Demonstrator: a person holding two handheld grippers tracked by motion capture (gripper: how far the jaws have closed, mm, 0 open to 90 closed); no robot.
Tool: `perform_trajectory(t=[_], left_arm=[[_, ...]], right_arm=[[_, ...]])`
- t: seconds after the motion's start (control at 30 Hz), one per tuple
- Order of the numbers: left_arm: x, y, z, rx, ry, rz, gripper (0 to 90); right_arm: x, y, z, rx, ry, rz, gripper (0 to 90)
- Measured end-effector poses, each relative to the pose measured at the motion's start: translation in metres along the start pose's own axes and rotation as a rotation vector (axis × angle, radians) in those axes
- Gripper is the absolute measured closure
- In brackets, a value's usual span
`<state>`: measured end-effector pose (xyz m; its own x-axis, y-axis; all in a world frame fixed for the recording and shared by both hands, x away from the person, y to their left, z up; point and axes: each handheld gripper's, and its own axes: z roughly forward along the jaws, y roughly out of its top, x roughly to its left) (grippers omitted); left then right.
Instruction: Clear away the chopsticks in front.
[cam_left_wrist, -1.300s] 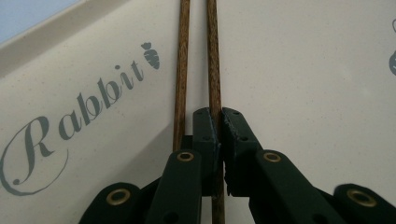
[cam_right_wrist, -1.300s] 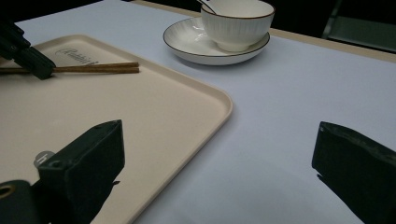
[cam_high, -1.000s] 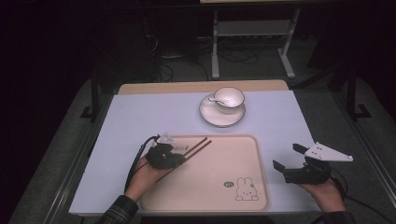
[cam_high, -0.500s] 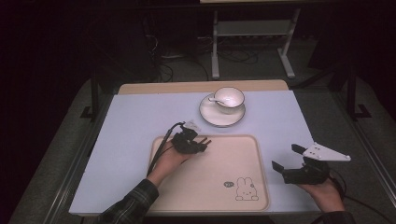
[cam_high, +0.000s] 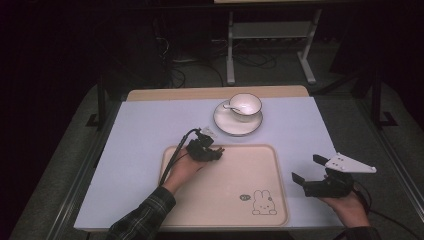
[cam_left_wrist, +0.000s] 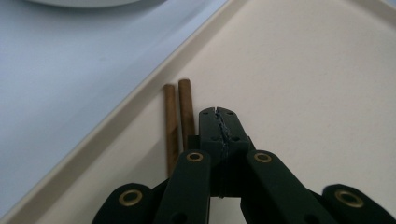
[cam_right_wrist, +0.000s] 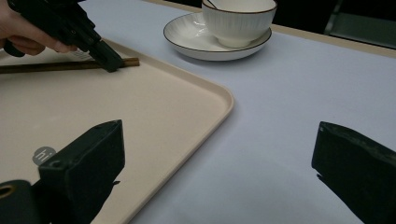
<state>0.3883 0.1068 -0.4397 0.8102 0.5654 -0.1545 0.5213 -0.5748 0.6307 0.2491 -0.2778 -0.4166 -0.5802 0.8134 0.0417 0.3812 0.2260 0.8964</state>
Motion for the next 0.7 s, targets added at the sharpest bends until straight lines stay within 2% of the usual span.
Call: perform_trajectory(t=[0.4,0.7], left_arm=[[0.013,-0.020,-0.022,0.011,0.034,-0.036,89.4],[0.017,-0.043,-0.043,0.021,0.042,-0.058,89.4]], right_arm=[[0.000,0.000,-0.001,-0.001,-0.003,0.002,2.0],[0.000,0.001,0.000,-0.002,-0.004,0.001,2.1]])
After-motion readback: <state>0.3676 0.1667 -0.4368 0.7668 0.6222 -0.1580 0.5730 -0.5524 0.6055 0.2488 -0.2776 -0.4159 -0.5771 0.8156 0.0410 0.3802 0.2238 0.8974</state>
